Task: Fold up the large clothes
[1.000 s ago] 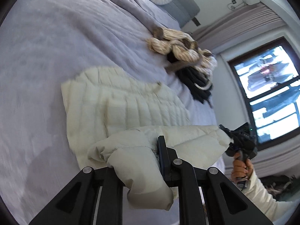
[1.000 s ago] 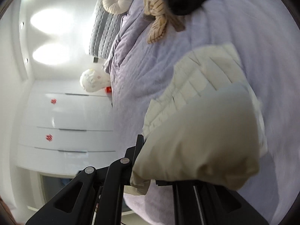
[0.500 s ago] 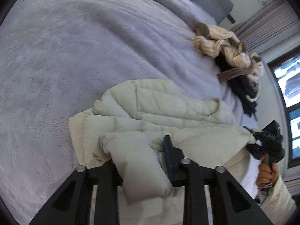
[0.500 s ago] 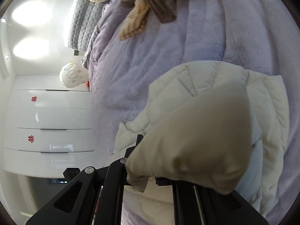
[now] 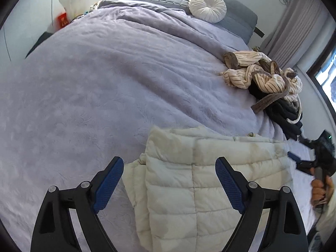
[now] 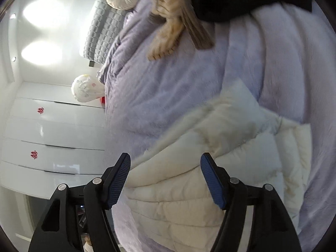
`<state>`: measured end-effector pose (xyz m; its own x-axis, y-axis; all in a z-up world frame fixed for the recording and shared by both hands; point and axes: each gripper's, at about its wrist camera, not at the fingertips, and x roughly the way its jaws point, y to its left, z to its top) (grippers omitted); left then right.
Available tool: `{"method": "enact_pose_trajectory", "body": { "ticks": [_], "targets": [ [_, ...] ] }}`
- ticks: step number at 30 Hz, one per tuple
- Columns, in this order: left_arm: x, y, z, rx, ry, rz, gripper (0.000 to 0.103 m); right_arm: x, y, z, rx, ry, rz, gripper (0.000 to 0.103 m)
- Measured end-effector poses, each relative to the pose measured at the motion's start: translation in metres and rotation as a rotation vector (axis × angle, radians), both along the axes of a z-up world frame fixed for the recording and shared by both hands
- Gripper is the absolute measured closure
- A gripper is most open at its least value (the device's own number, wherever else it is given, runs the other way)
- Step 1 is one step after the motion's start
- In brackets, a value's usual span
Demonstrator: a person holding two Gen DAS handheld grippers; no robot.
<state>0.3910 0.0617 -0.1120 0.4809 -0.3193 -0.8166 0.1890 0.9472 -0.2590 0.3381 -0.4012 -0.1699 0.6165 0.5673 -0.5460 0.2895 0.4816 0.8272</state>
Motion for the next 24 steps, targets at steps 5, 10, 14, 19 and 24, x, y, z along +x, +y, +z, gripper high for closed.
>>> {"method": "enact_pose_trajectory", "body": {
  "ticks": [5,10,14,19,24],
  "targets": [
    [-0.003,-0.027,-0.019,-0.030,0.038,-0.089,0.050,-0.010,0.002,0.010,-0.211,0.064,0.056,0.087],
    [0.011,-0.056,-0.047,0.016,0.044,-0.082,0.055,-0.009,-0.004,-0.008,-0.328,0.116,0.074,0.088],
    [0.038,-0.058,-0.079,0.029,0.084,0.010,0.055,0.006,-0.011,-0.030,-0.389,0.155,0.070,0.088],
    [0.056,-0.057,-0.105,0.036,0.098,0.065,0.055,0.020,-0.013,-0.056,-0.379,0.181,0.055,0.089],
    [0.064,-0.064,-0.118,0.058,0.085,0.057,0.055,0.029,-0.017,-0.078,-0.381,0.195,0.036,0.092]
  ]
}}
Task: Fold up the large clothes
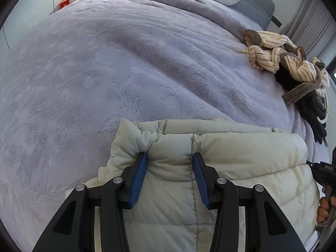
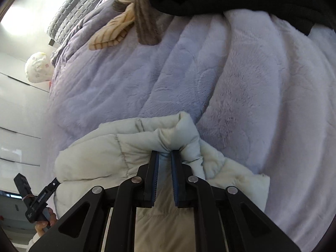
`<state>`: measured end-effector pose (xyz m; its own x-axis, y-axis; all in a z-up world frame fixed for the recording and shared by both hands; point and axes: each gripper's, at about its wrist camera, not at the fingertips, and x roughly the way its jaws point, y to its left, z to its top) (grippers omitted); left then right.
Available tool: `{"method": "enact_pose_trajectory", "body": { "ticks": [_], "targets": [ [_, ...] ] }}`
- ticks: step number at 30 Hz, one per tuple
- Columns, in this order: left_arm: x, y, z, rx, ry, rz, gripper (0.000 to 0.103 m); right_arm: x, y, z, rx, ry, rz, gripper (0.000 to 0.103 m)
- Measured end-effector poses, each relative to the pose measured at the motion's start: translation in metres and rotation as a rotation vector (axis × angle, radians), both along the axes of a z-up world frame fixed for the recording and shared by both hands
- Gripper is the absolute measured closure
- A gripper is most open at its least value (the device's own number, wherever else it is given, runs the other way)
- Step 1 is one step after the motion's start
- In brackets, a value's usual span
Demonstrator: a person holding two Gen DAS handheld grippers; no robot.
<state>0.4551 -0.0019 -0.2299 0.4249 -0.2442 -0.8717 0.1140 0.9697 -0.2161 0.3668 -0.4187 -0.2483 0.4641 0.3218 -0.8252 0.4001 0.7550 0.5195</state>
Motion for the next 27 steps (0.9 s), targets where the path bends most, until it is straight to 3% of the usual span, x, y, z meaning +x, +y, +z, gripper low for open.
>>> {"method": "enact_pose_trajectory", "body": {
  "ticks": [7,20,21,22,23,27],
  "targets": [
    [0.003,-0.003,-0.003,0.013,0.003,0.003,0.055,-0.001,-0.007,-0.010,0.013,0.000,-0.017,0.095],
    [-0.008,0.043,0.044,0.015,-0.012,0.098,0.054,-0.036,-0.024,0.035,0.041,-0.024,-0.125,0.090],
    [-0.016,0.044,0.047,0.023,-0.013,0.090,0.049,-0.040,-0.022,0.038,0.044,-0.028,-0.120,0.090],
    [-0.021,0.045,0.049,0.030,-0.011,0.087,0.036,-0.045,-0.020,0.042,0.050,-0.033,-0.115,0.090],
    [-0.029,0.047,0.052,0.036,-0.014,0.088,0.033,-0.050,-0.017,0.046,0.056,-0.037,-0.110,0.090],
    [-0.056,0.048,0.057,0.029,-0.007,0.068,0.033,-0.068,-0.009,0.053,0.075,-0.042,-0.096,0.089]
  ]
}}
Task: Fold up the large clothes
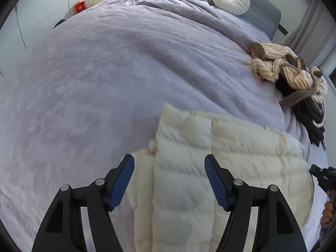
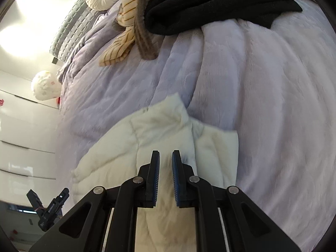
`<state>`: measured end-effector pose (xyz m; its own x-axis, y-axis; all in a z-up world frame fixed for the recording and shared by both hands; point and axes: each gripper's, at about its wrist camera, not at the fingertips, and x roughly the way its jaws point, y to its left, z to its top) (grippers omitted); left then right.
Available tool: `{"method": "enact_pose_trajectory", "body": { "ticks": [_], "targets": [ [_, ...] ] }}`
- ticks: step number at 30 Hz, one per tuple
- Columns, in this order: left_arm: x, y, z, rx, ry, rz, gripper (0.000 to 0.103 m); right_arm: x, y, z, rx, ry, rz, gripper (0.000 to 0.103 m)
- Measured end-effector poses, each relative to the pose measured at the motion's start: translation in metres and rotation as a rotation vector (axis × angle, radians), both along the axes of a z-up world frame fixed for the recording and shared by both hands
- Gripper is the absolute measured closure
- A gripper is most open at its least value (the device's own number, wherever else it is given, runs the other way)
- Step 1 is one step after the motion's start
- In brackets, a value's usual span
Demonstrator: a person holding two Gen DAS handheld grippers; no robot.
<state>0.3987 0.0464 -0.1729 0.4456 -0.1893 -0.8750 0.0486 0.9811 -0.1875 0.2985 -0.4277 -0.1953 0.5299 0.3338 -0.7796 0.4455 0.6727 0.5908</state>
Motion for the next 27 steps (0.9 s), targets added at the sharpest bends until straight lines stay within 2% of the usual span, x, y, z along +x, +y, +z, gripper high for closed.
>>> {"method": "enact_pose_trajectory", "body": {
  "ticks": [6,10,12,13,14,15,16,19,21,22,24,25,27],
  "targets": [
    [-0.031,0.004,0.007,-0.029,0.021,0.008,0.033,-0.024,0.007,0.011,0.018,-0.021,-0.011,0.089],
    [-0.053,0.007,0.010,-0.020,0.048,-0.002,0.033,-0.039,0.011,0.017,0.039,-0.030,-0.010,0.089],
    [-0.067,0.009,0.011,-0.017,0.056,-0.002,0.032,-0.049,0.015,0.020,0.060,-0.036,-0.007,0.084],
    [-0.075,0.009,0.011,-0.015,0.064,0.001,0.030,-0.054,0.017,0.020,0.072,-0.036,-0.006,0.075],
    [-0.084,0.010,0.011,-0.012,0.073,0.005,0.023,-0.061,0.021,0.020,0.086,-0.039,-0.006,0.062],
    [-0.090,0.010,0.011,-0.010,0.073,0.008,0.007,-0.069,0.024,0.021,0.097,-0.043,-0.005,0.055],
    [-0.102,0.011,0.011,-0.008,0.056,0.012,0.002,-0.076,0.027,0.021,0.105,-0.045,-0.004,0.045],
    [-0.123,0.011,0.009,-0.011,0.055,0.002,0.002,-0.098,0.038,0.019,0.132,-0.038,0.002,0.040],
    [-0.131,0.013,0.005,-0.054,0.081,0.002,0.002,-0.114,0.044,0.016,0.157,-0.036,0.001,0.030],
    [-0.133,0.014,0.003,-0.072,0.094,0.006,0.002,-0.119,0.047,0.014,0.170,-0.038,-0.001,0.021],
    [-0.140,0.019,-0.003,-0.129,0.130,0.026,0.002,-0.133,0.051,0.010,0.194,-0.040,-0.015,0.018],
    [-0.146,0.025,-0.008,-0.196,0.159,0.050,0.002,-0.138,0.052,0.007,0.208,-0.044,-0.022,0.016],
    [-0.152,0.031,-0.016,-0.269,0.198,0.089,0.002,-0.151,0.057,-0.001,0.258,-0.058,-0.044,0.012]
  ]
}}
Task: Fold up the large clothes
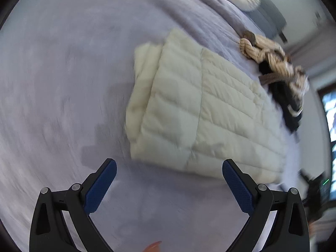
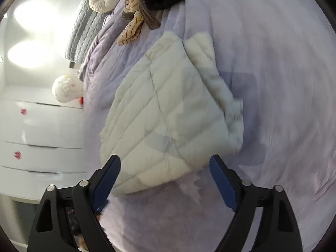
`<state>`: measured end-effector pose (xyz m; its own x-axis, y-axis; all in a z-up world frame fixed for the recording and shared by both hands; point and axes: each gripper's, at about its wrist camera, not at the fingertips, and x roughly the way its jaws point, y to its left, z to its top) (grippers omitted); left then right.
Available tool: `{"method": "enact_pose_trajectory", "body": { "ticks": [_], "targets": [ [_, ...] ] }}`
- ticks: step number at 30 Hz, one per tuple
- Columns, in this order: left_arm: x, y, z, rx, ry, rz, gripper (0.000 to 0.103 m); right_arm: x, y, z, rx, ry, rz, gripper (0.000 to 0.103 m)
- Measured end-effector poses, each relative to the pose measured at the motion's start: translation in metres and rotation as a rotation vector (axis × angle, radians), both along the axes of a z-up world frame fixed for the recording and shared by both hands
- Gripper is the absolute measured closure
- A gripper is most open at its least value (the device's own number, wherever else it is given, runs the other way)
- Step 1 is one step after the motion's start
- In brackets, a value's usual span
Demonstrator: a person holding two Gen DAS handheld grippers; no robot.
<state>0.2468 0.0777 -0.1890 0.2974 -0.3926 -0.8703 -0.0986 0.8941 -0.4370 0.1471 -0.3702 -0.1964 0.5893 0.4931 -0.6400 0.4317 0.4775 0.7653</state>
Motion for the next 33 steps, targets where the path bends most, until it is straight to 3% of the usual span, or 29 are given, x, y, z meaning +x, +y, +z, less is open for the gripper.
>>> {"method": "enact_pose_trajectory", "body": {
  "ticks": [1,7,10,21,25,26,27,29,30,31,33],
  "targets": [
    [-0.004,0.003,-0.006,-0.035,0.023,0.024,0.002,-0.005,0.002,-0.005,0.021,0.002,-0.006,0.000],
    [-0.004,0.002,-0.044,-0.186,0.075,0.073,0.002,-0.014,0.016,-0.046,0.150,0.040,-0.050,0.000],
    [0.006,0.001,-0.053,-0.258,0.061,0.115,0.002,-0.005,0.017,-0.059,0.190,0.026,-0.067,0.000],
    [0.051,0.011,-0.071,-0.263,-0.008,0.257,0.002,0.042,0.014,-0.089,0.344,-0.066,-0.131,0.000],
    [0.065,0.008,-0.075,-0.263,-0.028,0.258,0.006,0.048,0.012,-0.099,0.385,-0.079,-0.158,0.001],
    [0.067,0.007,-0.073,-0.260,-0.036,0.250,0.012,0.048,0.012,-0.101,0.390,-0.072,-0.165,0.003],
    [0.070,0.006,-0.072,-0.254,-0.042,0.233,0.025,0.048,0.013,-0.103,0.396,-0.063,-0.172,0.006],
    [0.073,0.005,-0.068,-0.277,-0.056,0.197,0.046,0.047,0.014,-0.109,0.404,-0.028,-0.179,0.045],
    [0.074,0.005,-0.066,-0.292,-0.068,0.176,0.058,0.046,0.015,-0.115,0.430,-0.008,-0.186,0.050],
    [0.076,0.003,-0.061,-0.297,-0.083,0.148,0.066,0.044,0.015,-0.117,0.454,-0.013,-0.199,0.057],
    [0.076,0.003,-0.051,-0.295,-0.110,0.108,0.071,0.041,0.015,-0.119,0.488,-0.035,-0.210,0.068]
  ]
}}
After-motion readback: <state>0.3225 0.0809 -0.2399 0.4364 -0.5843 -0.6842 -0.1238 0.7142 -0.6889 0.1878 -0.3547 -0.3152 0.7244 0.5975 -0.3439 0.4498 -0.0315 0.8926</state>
